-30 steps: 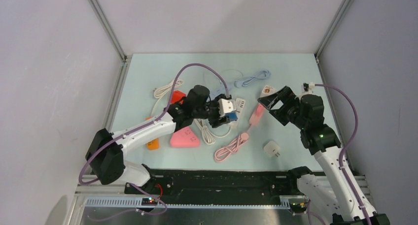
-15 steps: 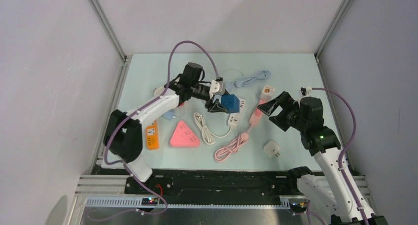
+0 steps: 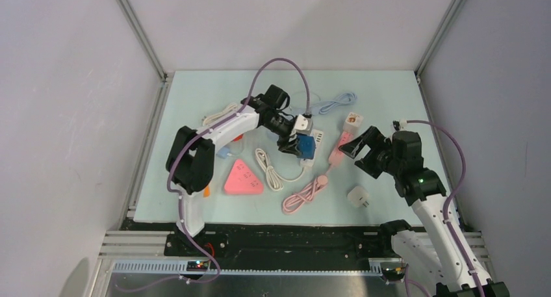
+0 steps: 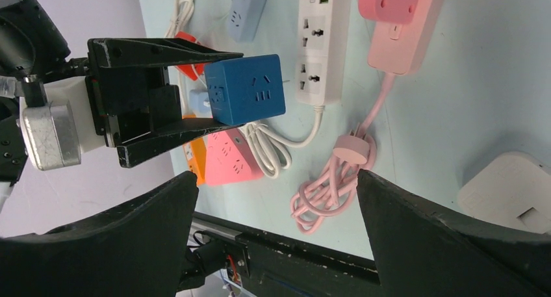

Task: Insert the plug
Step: Insert the plug into the socket.

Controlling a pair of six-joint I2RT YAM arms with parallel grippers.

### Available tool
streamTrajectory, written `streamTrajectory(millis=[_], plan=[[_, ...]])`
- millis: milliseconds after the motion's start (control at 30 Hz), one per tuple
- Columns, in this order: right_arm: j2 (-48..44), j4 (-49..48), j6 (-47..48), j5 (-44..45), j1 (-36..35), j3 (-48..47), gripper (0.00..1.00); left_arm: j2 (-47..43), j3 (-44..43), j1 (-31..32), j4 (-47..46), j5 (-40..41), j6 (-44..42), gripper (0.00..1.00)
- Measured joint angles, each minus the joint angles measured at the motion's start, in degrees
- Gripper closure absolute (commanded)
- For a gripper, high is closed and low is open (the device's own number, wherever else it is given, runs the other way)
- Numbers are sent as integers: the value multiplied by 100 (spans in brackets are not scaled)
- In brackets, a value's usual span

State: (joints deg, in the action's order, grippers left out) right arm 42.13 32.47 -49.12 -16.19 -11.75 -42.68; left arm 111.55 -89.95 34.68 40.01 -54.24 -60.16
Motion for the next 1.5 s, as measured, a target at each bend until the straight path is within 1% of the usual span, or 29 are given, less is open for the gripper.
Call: streamTrajectory(millis=[167,367,833,1000,1333,1500], plan=[[42,26,33,2,0,61,5,297,-238,149,398,155,-334,100],[125,26,35,0,4,61,6,723,-575,234,603,315,-396,100],[160,31,42,-4,26,63,7,861,-839,238,796,629,-433,100],[162,31,76,-37,35,63,7,1043,-1167,260,1102,629,-422,100],[175,31,101,-83,42,66,7,1049,-1176,393,1266,608,-439,100],[175,31,120,-83,42,68,7,903,-896,531,1235,472,-483,100]])
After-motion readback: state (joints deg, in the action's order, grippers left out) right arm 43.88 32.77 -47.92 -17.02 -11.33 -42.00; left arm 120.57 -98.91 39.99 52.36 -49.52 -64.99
